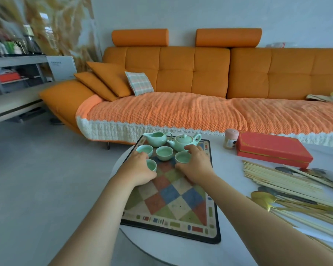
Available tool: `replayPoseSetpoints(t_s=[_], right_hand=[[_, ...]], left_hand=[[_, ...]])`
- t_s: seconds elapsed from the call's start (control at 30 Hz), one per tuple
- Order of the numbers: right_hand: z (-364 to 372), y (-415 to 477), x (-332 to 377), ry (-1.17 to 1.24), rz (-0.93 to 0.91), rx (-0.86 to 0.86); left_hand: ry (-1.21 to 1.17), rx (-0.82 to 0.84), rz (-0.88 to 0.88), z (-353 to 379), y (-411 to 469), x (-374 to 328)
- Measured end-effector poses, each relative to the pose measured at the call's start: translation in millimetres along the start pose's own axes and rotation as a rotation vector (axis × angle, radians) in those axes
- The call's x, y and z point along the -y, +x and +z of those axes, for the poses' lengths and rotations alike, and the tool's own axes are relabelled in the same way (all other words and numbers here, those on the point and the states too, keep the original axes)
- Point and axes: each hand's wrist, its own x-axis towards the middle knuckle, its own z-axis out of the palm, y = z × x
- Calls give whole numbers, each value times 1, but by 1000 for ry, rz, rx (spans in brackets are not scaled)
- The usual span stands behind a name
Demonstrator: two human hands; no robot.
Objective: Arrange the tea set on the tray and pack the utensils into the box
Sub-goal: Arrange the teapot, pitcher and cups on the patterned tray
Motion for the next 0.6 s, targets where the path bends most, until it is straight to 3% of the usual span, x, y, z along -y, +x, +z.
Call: replayPoseSetpoints(t_s=[0.27, 0.6], right_hand=[[9, 0, 2, 43, 77, -64], [-6, -6, -1, 45, 67, 8]], left_hand=[[-93, -126, -106, -1, -9, 9], [1, -190, -103, -4, -12, 2]])
